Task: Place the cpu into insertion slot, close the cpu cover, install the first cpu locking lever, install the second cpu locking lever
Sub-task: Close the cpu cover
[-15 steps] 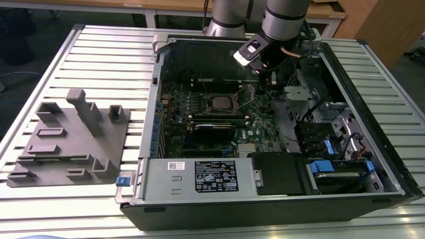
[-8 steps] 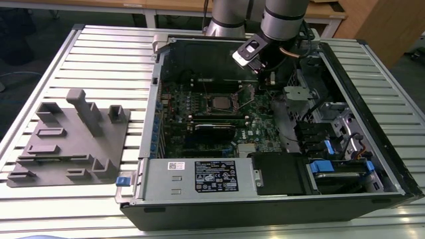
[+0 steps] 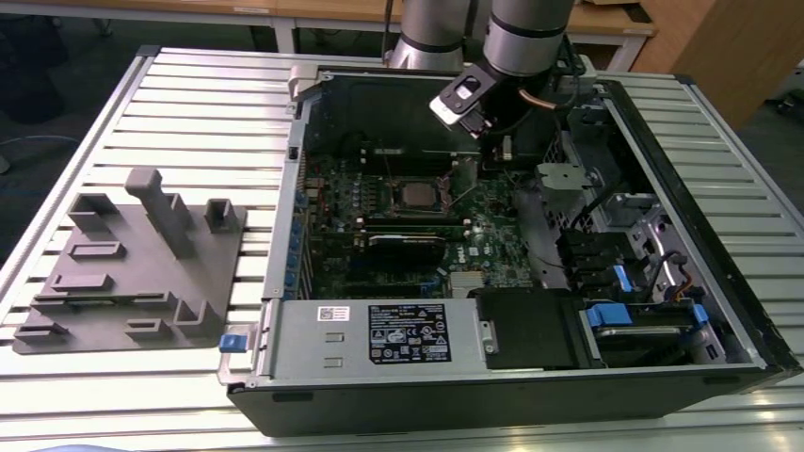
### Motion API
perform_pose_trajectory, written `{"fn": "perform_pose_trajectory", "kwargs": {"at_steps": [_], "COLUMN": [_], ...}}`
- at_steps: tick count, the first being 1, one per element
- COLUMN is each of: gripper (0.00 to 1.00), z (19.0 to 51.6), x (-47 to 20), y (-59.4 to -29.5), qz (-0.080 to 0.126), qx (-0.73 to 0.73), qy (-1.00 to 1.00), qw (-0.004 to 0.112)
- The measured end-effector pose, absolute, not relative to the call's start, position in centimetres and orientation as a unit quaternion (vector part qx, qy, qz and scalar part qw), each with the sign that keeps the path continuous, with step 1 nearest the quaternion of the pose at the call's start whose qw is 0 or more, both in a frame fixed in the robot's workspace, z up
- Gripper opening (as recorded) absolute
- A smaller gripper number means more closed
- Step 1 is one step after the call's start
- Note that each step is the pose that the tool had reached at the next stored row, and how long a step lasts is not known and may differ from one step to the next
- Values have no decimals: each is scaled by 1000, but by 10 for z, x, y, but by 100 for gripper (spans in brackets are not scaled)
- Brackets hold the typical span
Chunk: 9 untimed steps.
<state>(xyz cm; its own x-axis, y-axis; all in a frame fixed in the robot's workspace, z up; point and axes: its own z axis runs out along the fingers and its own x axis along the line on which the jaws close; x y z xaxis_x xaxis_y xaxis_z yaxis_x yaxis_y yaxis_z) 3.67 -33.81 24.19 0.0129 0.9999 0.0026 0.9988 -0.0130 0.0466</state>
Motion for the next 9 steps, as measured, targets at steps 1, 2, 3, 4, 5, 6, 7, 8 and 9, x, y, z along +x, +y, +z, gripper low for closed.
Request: {"fn": "perform_pose_trajectory", "kwargs": {"at_steps": [1,2,3,4,5,6,7,8,9], "gripper": [11,11,11,11,11,11,11,11,11], "z": [242,242,242,242,242,242,242,242,242], "x": [34,32,30,27,25,22,19,16,13], "y": [-338,-338,-338,-338,-338,-338,-338,-338,-338], "qz": [18,19,20,21,22,23,24,25,26], "qx": [711,711,711,711,711,711,711,711,711], "qy": [702,702,702,702,702,702,702,702,702], "qw": [16,17,18,19,20,21,22,23,24]}}
